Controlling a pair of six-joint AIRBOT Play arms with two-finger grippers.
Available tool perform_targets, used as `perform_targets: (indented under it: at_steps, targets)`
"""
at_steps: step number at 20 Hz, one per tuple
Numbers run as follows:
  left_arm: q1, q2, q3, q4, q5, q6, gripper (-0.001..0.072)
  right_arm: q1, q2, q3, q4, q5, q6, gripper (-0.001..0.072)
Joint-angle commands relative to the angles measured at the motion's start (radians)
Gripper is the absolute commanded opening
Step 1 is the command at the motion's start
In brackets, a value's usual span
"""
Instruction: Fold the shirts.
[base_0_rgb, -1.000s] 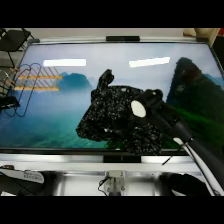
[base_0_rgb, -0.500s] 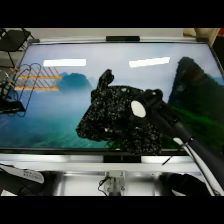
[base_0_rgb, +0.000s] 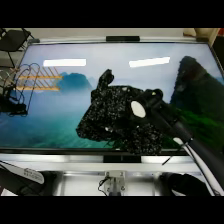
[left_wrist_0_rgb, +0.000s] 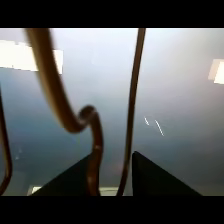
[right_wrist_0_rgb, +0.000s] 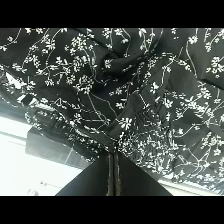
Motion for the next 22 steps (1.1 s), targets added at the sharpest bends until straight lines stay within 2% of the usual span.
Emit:
perform_targets:
  at_steps: [1,2,3,6,12,15,18,22]
  targets:
    - [-0.022,-0.005,0.000,-0.006,-0.009,-0.002,0.0148,0.000,0.000,0.001,-0.018,0.001,0.000,0.0042]
    - [-0.030,-0.004,0.000,-0.006,-0.016,-0.002,0.0074,0.000,0.000,0.001,-0.023,0.001,0.000,0.0042]
    - [-0.037,-0.004,0.000,-0.006,-0.023,-0.002,0.0046,0.000,0.000,0.001,-0.026,0.001,0.000,0.0042]
    - [-0.061,0.007,0.000,-0.005,-0.035,-0.010,0.0045,0.001,0.000,0.001,-0.026,0.002,0.000,0.0042]
    - [-0.069,0.097,0.099,0.009,-0.028,-0.121,0.0042,0.000,0.000,0.001,-0.026,0.051,-0.010,0.0042]
    - [-0.079,0.148,0.158,-0.003,-0.080,-0.170,0.0042,0.000,0.001,0.002,-0.047,0.068,-0.040,0.0042]
    - [-0.103,0.229,0.203,0.007,-0.103,-0.304,0.0042,0.000,0.017,0.002,-0.108,0.093,-0.058,0.0042]
    - [-0.248,0.415,0.217,-0.135,-0.110,-0.367,0.0042,-0.033,0.040,0.002,-0.179,0.106,-0.103,0.0041]
